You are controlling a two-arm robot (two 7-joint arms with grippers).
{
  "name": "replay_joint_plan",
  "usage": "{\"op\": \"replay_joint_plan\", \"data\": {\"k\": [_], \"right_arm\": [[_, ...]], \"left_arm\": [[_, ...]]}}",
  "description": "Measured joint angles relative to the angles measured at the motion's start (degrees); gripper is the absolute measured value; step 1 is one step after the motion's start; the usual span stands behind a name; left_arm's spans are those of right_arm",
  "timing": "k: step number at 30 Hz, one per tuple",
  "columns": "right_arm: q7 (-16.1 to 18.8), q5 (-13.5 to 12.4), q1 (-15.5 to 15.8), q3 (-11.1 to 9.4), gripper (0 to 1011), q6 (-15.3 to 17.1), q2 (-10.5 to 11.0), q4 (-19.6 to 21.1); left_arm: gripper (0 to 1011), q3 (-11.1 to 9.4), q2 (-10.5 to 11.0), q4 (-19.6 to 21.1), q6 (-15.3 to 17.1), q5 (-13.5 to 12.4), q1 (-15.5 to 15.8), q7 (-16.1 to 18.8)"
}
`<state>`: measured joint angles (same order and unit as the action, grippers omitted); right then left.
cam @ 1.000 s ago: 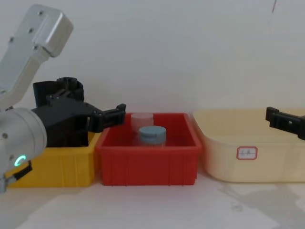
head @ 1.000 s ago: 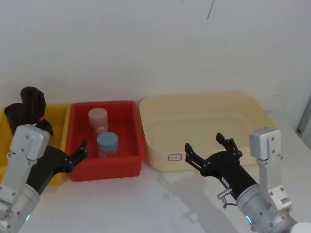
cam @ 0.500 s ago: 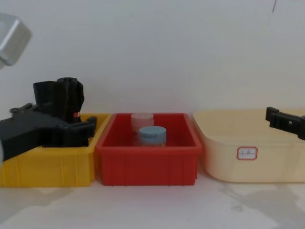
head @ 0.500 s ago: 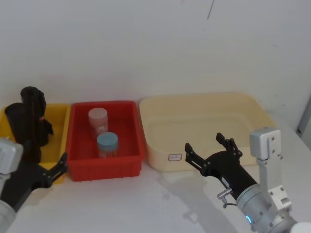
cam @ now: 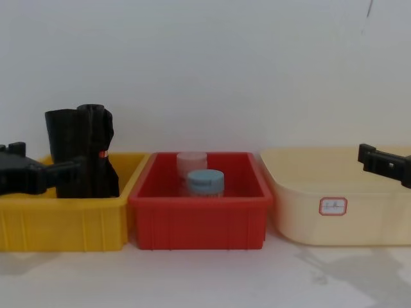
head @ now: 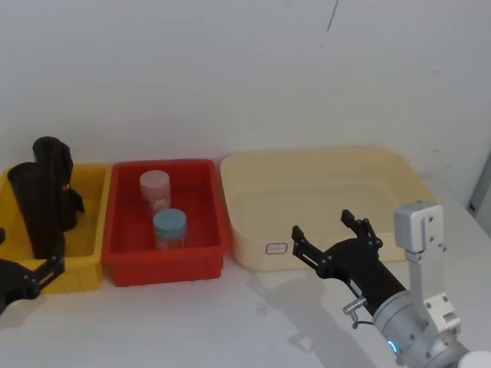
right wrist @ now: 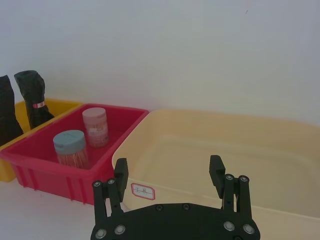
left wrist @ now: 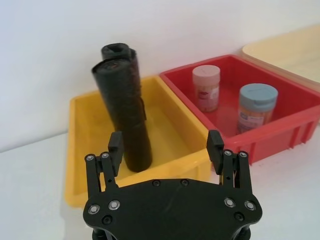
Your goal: Pick up the garbage bag with the one hand and transfer it to the other hand.
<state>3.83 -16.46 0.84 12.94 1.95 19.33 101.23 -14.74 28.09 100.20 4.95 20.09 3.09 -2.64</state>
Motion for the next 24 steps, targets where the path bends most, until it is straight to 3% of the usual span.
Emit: {"op": "replay_joint_plan", "data": {"k": [12, 24], "right_arm": [[0.0, 0.0, 0.0, 0.0, 1000, 0.0, 0.0, 0.0], [0.0, 0.0, 0.0, 0.0, 1000, 0.0, 0.0, 0.0]], "left_arm": [[1001, 1.68, -0.37, -3.19, 1.27, 2.37, 3.59, -2.73], [1001, 1.4, -1.62, -8.62, 2.79, 3.08, 8.96, -5.34]]}}
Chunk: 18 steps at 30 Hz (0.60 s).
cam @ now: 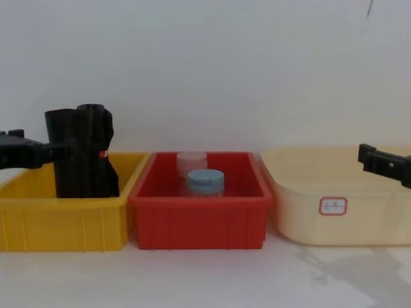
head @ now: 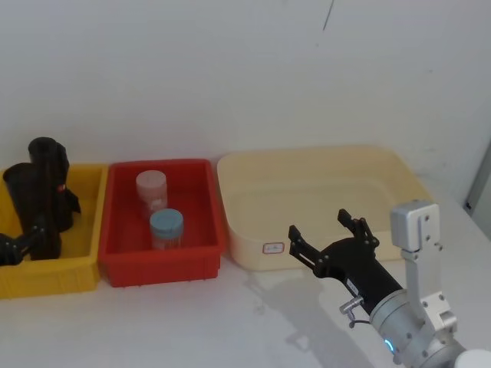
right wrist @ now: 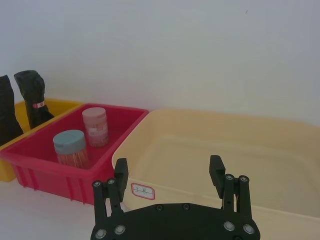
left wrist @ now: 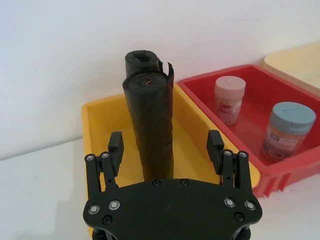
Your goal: Pick up the garbage bag with the one hand and transfer it to the other hand.
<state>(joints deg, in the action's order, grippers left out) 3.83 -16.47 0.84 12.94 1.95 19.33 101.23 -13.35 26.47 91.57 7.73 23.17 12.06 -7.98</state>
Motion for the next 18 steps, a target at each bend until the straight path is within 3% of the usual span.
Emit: {"op": "replay_joint_plan", "data": {"k": [18], "right_arm": [[0.0, 0.0, 0.0, 0.0, 1000, 0.0, 0.0, 0.0]], "left_arm": [[1001, -2.27, -3.09, -9.11, 1.11, -1.88, 8.68, -2.09]]}}
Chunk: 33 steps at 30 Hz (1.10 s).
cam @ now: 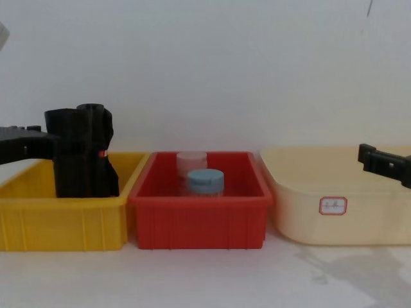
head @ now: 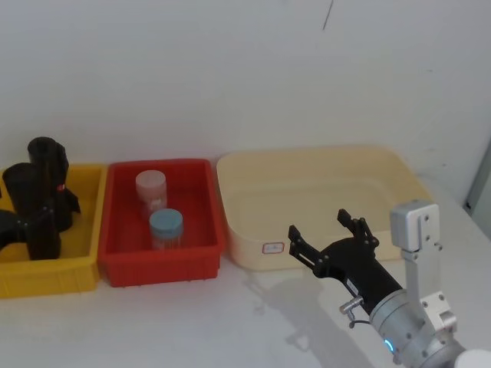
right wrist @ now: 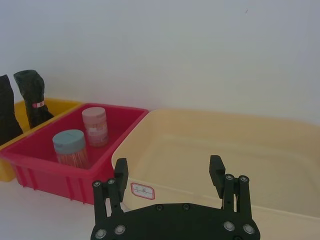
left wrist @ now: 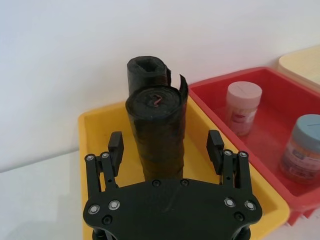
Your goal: Pick up the garbage bag with the one hand and transfer it to the other hand.
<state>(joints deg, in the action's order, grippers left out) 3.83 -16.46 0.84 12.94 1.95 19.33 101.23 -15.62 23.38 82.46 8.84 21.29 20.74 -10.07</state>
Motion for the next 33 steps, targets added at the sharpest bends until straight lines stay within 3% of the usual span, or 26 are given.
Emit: {"op": "replay_joint_plan", "data": {"k": [11, 15, 25, 33], "right_arm": [[0.0, 0.0, 0.0, 0.0, 1000, 0.0, 0.0, 0.0], [0.0, 0.0, 0.0, 0.0, 1000, 0.0, 0.0, 0.0], [0.0, 0.0, 0.0, 0.0, 1000, 0.0, 0.0, 0.0], [0.0, 0.0, 0.0, 0.0, 1000, 0.0, 0.0, 0.0]], "left_arm": [[978, -0.58, -0.88, -2.36, 2.53, -3.03, 2.56, 2.93], [906, -0.77, -1.04, -2.97, 3.18, -3.77, 3.11, 3.42], [586, -1.25, -1.42, -4.11, 4.26, -5.05, 4.11, 3.73], [519, -1.38, -1.54, -4.46, 4.56, -5.45, 4.41, 3.81]]}}
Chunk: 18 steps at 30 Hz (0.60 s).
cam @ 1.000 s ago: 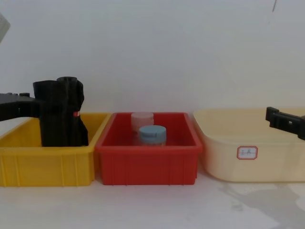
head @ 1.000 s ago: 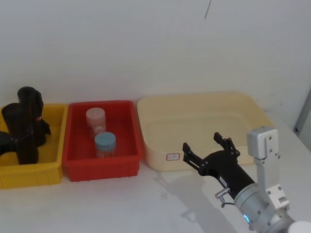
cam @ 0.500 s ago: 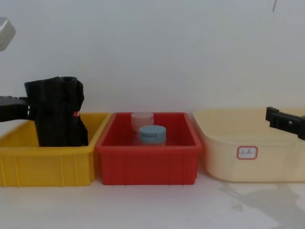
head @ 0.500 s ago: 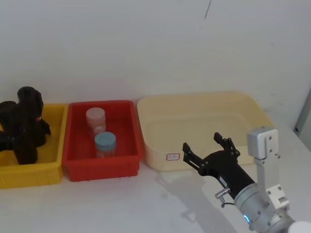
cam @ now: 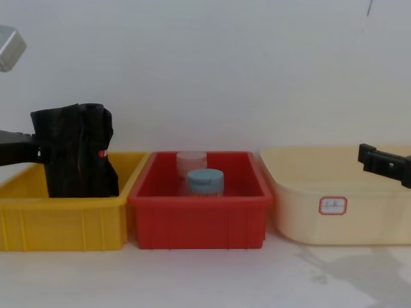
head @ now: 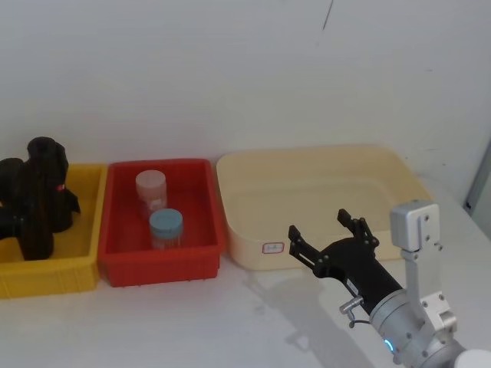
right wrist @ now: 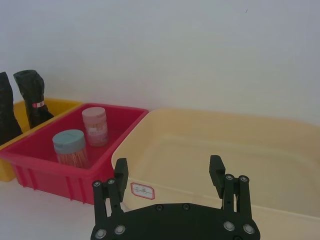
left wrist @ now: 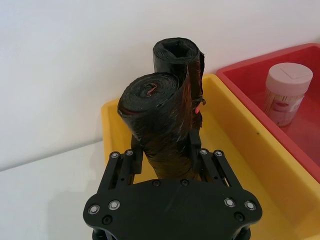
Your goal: Pick up the garbage bag with the one hand and transfer it to the other hand.
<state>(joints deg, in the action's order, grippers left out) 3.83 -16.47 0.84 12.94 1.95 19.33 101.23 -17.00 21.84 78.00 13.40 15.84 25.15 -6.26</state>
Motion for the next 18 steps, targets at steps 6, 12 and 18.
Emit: {"op": "replay_joint_plan", "data": {"k": [6, 12, 18], "right_arm": [[0.0, 0.0, 0.0, 0.0, 1000, 0.0, 0.0, 0.0], [0.0, 0.0, 0.0, 0.0, 1000, 0.0, 0.0, 0.0], [0.0, 0.0, 0.0, 0.0, 1000, 0.0, 0.0, 0.0]], "left_arm": [[477, 0.11, -0.03, 0.02, 0.04, -0.1, -0.08, -0.08], [446, 0.17, 0.27, 0.74, 0.11, -0.4, -0.56, -0.65], [421, -0.17, 0.94, 2.09, 0.25, -0.97, -1.16, -1.46]]}}
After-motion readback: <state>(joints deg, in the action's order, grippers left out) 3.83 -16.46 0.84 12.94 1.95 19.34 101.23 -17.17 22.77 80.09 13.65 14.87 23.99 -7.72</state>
